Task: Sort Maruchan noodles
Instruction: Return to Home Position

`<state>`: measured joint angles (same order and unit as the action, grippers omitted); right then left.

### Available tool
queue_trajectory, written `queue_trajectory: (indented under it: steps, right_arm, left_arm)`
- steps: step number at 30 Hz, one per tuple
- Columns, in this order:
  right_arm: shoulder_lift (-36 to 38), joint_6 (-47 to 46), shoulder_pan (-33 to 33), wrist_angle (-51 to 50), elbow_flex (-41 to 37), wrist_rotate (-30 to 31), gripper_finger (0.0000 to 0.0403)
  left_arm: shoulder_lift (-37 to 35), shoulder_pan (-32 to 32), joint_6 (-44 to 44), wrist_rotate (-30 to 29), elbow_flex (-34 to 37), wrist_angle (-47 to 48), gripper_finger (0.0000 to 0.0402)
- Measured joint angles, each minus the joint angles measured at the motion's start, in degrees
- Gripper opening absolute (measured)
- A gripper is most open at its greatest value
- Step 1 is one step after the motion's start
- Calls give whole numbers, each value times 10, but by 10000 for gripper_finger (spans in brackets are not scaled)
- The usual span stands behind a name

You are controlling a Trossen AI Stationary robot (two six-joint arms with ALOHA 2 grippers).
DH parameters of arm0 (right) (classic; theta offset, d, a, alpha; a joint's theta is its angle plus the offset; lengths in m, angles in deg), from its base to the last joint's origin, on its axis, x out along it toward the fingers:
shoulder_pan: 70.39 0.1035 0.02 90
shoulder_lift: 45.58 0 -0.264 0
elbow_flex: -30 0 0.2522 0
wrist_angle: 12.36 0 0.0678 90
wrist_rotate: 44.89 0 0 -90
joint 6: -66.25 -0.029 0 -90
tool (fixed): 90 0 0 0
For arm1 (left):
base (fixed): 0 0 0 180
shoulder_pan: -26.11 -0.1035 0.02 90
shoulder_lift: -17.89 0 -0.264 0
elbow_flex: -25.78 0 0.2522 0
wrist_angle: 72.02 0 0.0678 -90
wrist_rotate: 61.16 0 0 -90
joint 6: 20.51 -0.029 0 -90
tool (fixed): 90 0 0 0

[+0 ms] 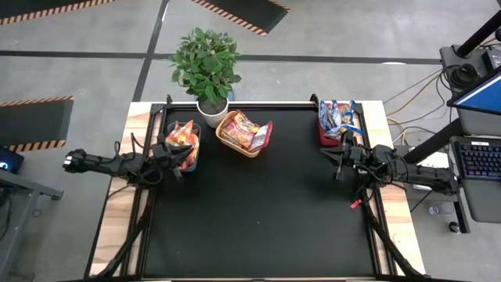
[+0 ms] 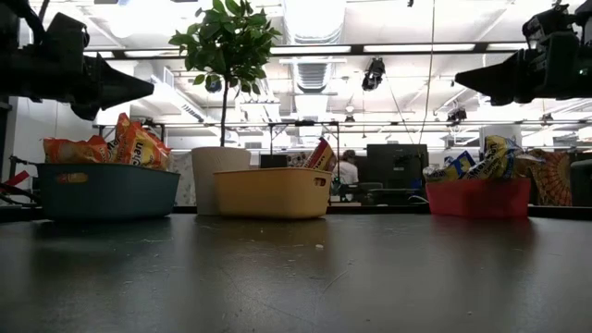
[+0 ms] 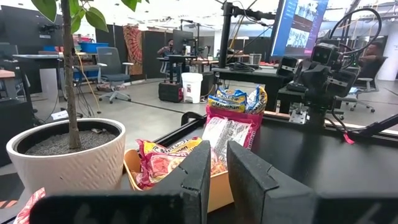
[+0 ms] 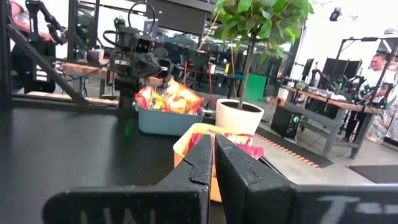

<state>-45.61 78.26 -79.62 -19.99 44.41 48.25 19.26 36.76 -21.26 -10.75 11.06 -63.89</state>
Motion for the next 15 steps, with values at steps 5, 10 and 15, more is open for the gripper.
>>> queue_trajectory:
  steps: [5, 10, 15]
  right_arm:
    - [0, 0, 1, 0, 0, 0, 9]
    - [0, 0, 5, 0, 0, -1, 9]
    - [0, 0, 3, 0, 0, -1, 9]
  left_arm:
    - [1, 0, 0, 0, 0, 0, 37]
    - [1, 0, 0, 0, 0, 1, 37]
    - [1, 0, 0, 1, 0, 1, 37]
